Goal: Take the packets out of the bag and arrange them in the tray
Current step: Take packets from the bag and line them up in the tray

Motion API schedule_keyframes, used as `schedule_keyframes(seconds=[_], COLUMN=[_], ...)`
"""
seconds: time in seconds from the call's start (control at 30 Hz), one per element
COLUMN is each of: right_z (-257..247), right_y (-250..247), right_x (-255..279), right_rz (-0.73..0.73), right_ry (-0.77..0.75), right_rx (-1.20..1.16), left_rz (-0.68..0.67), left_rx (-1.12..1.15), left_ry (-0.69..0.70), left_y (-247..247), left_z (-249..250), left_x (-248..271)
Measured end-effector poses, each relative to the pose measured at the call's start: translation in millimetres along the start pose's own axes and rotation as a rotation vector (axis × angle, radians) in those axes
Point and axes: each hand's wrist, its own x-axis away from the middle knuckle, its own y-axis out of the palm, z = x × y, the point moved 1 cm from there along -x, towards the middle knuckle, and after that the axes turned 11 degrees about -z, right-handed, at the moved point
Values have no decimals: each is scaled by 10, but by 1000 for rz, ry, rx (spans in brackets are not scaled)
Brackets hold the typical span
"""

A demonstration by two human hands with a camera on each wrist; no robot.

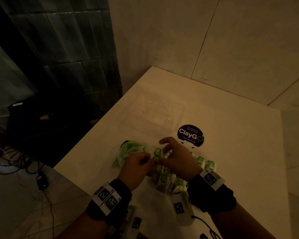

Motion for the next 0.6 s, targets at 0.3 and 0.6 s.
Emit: schedule_keyframes(seconds=[0.3,0.6], right_z=[106,221], right_y=[-75,247], right_x=[-226,-422], right_rz=[-232,-452], right_ry=[73,201], right_rx=[270,398], left_rz=[67,-268], left_rx=[-657,-860], left_ry=[16,-58], left_y=[-43,61], left_z=[5,-259], left_x=[177,282])
